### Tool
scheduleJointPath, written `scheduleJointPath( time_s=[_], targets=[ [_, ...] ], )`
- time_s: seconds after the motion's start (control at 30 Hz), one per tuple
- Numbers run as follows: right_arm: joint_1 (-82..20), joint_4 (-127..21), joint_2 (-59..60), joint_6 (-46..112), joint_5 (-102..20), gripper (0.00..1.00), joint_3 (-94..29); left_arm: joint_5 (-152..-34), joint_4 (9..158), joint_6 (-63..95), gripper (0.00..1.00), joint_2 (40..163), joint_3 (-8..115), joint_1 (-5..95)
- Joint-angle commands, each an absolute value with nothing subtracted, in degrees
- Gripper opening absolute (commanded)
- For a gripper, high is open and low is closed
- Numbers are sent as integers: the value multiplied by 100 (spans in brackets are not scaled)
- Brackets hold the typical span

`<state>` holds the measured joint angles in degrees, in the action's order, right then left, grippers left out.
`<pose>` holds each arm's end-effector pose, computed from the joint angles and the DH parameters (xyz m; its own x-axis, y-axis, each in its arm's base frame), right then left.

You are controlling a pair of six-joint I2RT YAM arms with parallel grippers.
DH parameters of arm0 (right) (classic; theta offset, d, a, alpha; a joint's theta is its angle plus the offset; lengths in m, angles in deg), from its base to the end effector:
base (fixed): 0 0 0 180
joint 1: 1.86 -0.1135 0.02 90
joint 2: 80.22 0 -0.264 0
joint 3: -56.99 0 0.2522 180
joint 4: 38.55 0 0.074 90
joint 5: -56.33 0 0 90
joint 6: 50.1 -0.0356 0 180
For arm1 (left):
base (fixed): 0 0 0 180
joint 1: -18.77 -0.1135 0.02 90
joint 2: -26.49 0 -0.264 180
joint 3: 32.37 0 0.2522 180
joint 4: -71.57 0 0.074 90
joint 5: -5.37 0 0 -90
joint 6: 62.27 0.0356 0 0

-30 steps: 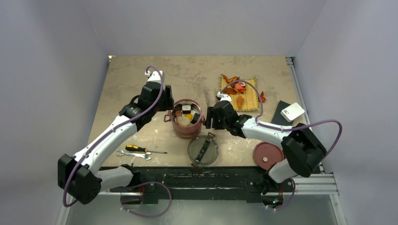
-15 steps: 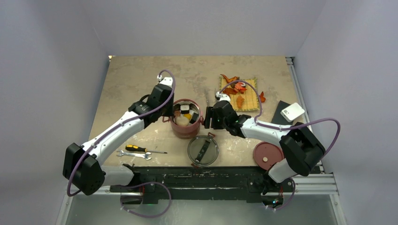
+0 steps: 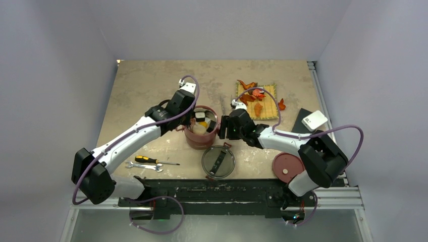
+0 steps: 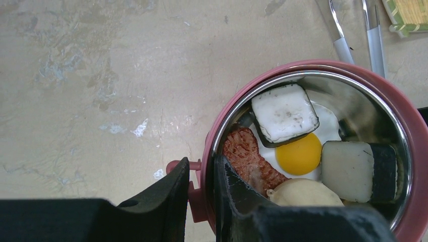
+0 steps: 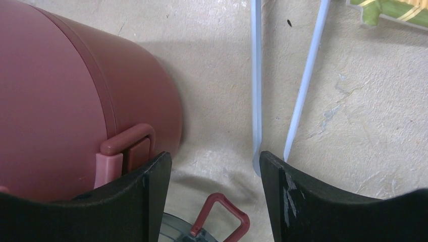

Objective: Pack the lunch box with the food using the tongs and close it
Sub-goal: Close the fastener on the packing box.

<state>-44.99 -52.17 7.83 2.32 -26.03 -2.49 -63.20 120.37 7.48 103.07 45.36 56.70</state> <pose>0.2320 0.2109 0.1833 -0.7578 0.1183 -0.6416 -0.1811 0.9066 0.3811 0.2313 -0.1637 0.2962 -0.6778 0.1197 -0.7255 0.1529 0.9880 0.0202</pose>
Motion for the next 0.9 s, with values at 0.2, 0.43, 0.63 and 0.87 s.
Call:
scheduleJointPath(
  time_s=[0.2,0.43,0.63,0.87],
  targets=[
    [-4532,-4543,764,180,-2906,68,-264,-6134,11955,841,4,10436,4830,5858],
    [-4532,-4476,472,149,-2780,68,-87,-6018,11975,724,10,10294,4603,5857],
    [-4500,-5172,293,25,-2049,69,-63,-5842,12090,615,34,10107,4503,5849],
    [-4183,-5590,-329,25,-1798,69,173,-6162,12082,576,59,9837,4603,5836]
  ],
)
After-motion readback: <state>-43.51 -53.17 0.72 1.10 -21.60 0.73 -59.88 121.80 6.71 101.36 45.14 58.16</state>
